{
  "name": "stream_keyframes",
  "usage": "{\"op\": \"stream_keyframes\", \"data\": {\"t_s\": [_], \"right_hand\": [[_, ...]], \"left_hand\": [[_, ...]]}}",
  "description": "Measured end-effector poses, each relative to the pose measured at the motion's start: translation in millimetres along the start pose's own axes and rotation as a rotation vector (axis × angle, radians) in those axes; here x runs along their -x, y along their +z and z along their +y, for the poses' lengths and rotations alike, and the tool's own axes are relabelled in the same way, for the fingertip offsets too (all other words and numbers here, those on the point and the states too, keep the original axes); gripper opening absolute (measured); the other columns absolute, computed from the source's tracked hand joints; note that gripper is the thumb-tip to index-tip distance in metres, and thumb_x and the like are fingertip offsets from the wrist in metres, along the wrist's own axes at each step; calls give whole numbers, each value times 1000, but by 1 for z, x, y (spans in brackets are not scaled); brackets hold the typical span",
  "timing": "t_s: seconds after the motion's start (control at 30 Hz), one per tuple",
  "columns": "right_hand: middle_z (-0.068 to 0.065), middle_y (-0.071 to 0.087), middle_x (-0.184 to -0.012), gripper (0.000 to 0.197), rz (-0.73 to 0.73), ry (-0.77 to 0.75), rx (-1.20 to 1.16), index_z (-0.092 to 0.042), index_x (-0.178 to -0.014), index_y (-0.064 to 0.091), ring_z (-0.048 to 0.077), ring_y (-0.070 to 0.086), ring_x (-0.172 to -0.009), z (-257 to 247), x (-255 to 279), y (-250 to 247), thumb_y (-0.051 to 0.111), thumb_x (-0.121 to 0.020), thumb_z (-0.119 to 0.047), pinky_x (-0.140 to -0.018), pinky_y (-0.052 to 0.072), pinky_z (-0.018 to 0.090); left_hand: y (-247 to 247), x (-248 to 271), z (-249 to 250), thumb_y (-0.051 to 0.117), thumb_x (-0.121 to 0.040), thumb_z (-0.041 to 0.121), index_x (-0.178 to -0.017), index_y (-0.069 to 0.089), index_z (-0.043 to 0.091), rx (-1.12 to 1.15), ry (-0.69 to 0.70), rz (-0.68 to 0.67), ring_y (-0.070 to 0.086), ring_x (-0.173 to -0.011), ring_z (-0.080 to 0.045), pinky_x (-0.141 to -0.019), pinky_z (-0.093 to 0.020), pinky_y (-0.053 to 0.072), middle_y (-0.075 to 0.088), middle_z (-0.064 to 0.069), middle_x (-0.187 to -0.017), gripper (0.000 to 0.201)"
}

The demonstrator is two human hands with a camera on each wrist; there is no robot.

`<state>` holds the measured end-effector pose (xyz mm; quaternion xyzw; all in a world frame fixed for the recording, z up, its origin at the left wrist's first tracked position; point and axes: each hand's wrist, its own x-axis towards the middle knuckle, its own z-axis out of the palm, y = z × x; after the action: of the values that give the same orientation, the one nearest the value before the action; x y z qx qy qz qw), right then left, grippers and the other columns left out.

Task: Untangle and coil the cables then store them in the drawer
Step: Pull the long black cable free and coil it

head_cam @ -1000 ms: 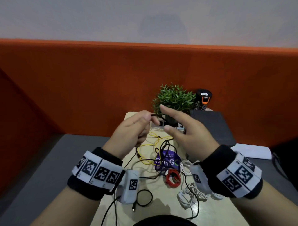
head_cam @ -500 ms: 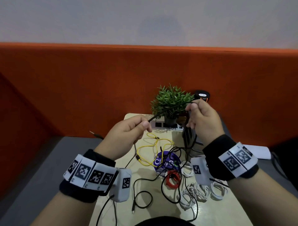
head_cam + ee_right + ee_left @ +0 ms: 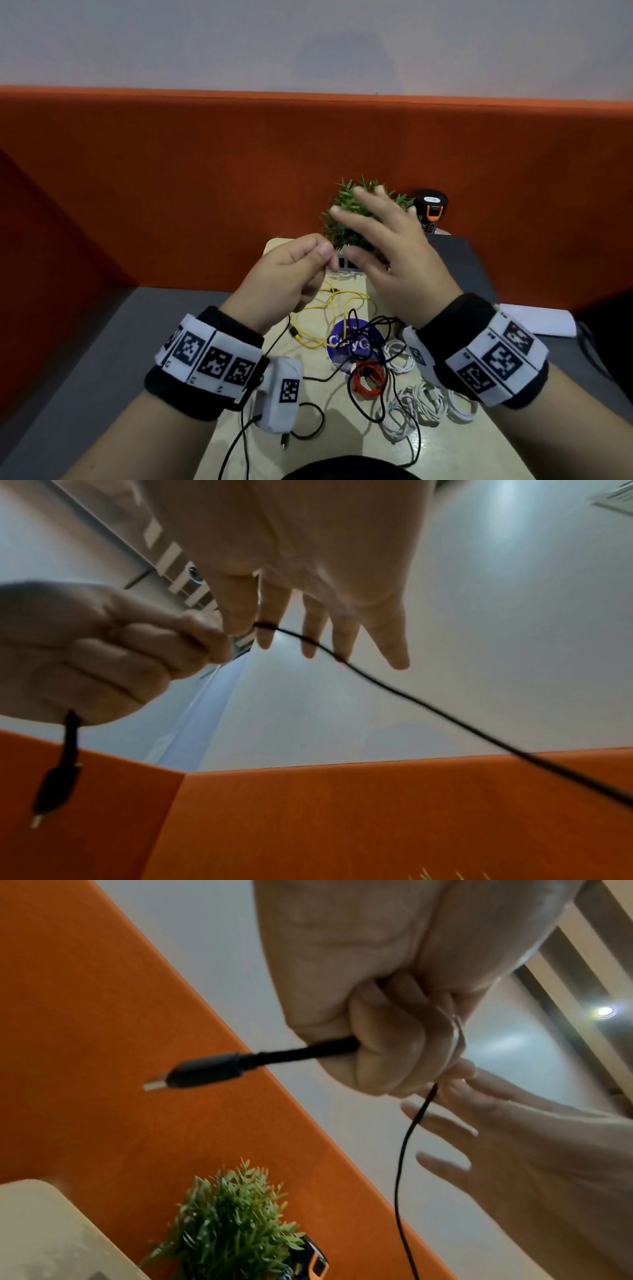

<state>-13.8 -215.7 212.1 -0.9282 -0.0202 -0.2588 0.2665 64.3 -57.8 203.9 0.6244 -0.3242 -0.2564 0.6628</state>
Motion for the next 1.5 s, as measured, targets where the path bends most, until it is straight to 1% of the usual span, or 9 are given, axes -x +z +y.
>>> {"op": "stream_keyframes", "data": {"t_s": [0.1, 0.17, 0.27, 0.53, 0.8, 1.03, 1.2, 1.33, 1.5], "right_hand": [[-7, 60, -104, 28, 22, -38, -63, -24, -105, 65, 3, 47, -110, 1, -3, 2, 43, -94, -37, -116, 17, 44], [-3, 59, -88, 19, 90, 3, -106, -17, -96, 64, 8, 51, -88, 5, -4, -2, 49, -95, -27, -91, 41, 31], [-3, 60, -86, 12, 165, 128, -138, -20, -93, 61, 10, 54, -79, 11, -5, -8, 50, -97, -21, -67, 40, 19], [-21, 52, -55, 16, 283, 325, -328, -29, -88, 61, 7, 45, -56, 22, -9, -2, 48, -98, -30, -57, 35, 26], [12, 64, -74, 39, 114, 396, -579, -40, -121, 61, 16, 54, -60, 9, -4, 13, 44, -100, -12, -56, 47, 26], [-3, 55, -64, 32, -263, 375, -359, -34, -128, 48, 6, 41, -47, 9, 9, 36, 38, -101, -20, -52, 36, 25], [-5, 53, -67, 19, -373, 242, -181, -35, -98, 46, 11, 49, -62, -10, 11, 28, 35, -102, -19, -61, 39, 26], [6, 56, -77, 15, -449, 185, -104, -28, -115, 44, 31, 55, -76, -18, 13, 29, 37, -101, -28, -70, 46, 42], [-15, 42, -69, 36, -466, 177, -126, -31, -137, 39, 2, 41, -62, -21, 16, 26, 39, -101, -27, -55, 34, 18]], "left_hand": [[4, -2, 0, 42, -94, 30, -78, 50, 9, 62, 5, -46, 17, -38, -6, -42, -12, 15, 26, 10, -45, 28], [2, -1, 0, 40, -93, 31, -83, 52, 8, 94, 1, -62, 17, -38, -7, -43, -12, 15, 26, 7, -47, 28], [-1, 1, -2, 40, -97, 27, -92, 60, 9, 121, 10, -80, 21, -40, -8, -43, -17, 15, 30, 2, -51, 27], [8, 3, 7, 39, -93, 28, -108, 67, 13, 278, -22, -148, 17, -47, -13, -46, -24, 12, 34, 2, -54, 35], [18, -2, 10, 40, -90, 9, -105, 60, 3, 337, 89, -148, 51, -55, -11, -57, -24, 47, 65, -3, -72, 26], [14, -5, 19, 44, -95, 25, -108, 61, 2, 265, 73, 53, 20, -43, -8, -43, -23, 13, 31, 5, -50, 31], [17, -7, 19, 39, -92, 24, -103, 59, 1, 306, 127, 118, 40, -45, -12, -44, -22, 33, 52, -3, -58, 32], [13, -10, 16, 40, -91, 18, -101, 60, -2, 412, 155, 109, 67, -101, -25, -86, -31, 55, 69, -17, -109, 30], [5, -11, 9, 41, -97, 6, -101, 64, 1, 102, 217, 166, 62, -113, -20, -100, -33, 47, 66, -9, -118, 24]]}}
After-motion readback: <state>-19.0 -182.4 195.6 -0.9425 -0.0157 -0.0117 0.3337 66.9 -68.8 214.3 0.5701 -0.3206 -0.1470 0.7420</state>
